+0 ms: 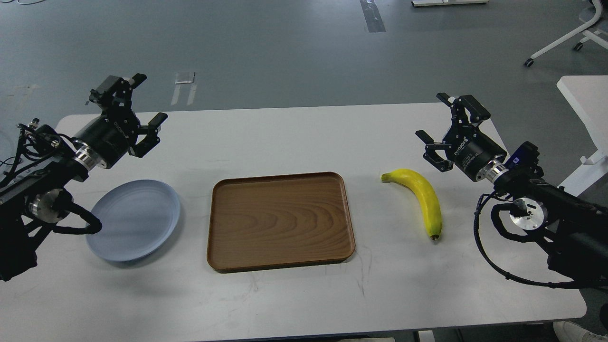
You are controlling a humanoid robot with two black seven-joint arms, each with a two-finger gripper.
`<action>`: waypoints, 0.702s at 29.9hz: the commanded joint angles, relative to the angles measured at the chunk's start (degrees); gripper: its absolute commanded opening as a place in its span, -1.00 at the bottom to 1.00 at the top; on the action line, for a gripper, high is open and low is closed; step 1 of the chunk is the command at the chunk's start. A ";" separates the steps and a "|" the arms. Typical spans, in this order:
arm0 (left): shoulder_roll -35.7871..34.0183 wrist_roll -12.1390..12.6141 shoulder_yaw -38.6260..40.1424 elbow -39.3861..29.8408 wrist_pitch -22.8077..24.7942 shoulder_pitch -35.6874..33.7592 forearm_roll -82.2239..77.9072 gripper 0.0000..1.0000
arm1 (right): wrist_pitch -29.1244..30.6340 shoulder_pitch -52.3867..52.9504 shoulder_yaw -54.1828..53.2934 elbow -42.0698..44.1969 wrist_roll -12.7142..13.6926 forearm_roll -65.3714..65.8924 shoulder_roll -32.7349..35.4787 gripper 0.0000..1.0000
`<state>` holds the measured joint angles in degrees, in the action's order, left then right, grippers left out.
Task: Place banana on plate with both arms
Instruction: 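Move the left gripper down toward the edge of the blue plate, then grasp the rim of the blue plate with the left gripper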
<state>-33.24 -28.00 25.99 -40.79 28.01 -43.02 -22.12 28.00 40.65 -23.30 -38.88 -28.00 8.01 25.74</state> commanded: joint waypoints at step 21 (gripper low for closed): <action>-24.15 0.00 -7.69 -21.29 -9.96 0.13 -77.09 0.96 | 0.00 -0.04 -0.08 -0.14 0.00 -0.02 1.68 1.00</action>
<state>-56.20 -28.01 21.85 -65.31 22.80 -42.88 -93.65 28.00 40.70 -23.39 -38.94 -28.00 7.99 27.29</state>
